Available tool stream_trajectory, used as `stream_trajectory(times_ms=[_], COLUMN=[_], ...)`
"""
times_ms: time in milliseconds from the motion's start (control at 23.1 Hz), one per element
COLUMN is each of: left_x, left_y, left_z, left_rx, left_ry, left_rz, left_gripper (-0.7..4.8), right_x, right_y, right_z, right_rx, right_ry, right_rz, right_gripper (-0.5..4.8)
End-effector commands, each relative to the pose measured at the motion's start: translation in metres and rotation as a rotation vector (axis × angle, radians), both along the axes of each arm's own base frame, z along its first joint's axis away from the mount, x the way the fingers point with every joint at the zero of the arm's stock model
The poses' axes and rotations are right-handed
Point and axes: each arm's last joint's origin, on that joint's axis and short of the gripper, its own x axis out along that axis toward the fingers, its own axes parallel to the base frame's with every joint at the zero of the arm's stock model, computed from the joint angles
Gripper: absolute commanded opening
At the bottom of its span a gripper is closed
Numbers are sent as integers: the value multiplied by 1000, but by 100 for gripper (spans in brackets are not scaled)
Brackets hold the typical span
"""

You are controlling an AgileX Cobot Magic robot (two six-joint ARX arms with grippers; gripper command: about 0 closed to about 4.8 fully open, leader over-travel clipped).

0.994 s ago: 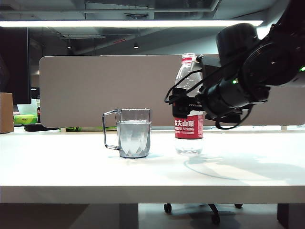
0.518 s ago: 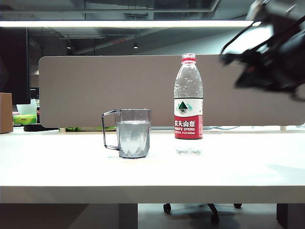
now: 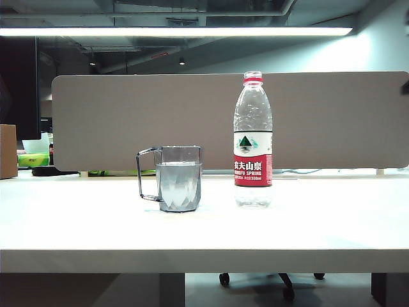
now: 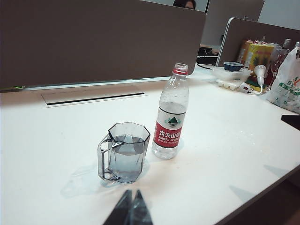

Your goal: Pick up the mineral water bottle on the table and pour water into the mug until it's half full.

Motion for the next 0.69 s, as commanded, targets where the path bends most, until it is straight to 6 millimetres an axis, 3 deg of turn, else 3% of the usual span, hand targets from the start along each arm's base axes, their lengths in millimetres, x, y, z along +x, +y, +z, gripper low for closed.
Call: stream_trajectory(times_ms=[43, 432, 691], left_x=[0, 0, 0], left_y=[0, 0, 0], left_z=[1, 1, 1], left_rx=[3, 3, 3], left_ry=[-9, -9, -9], left_rz=[-4, -4, -4], left_gripper=[-5, -5, -5], right_x=[-15, -32, -39], right_y=[-5, -10, -23], right_z=[-7, -41, -51], right_rx=[4, -46, -78], right_ry=[-48, -35, 37], right_rz=[-4, -13, -200], right_gripper=[-8, -8, -5])
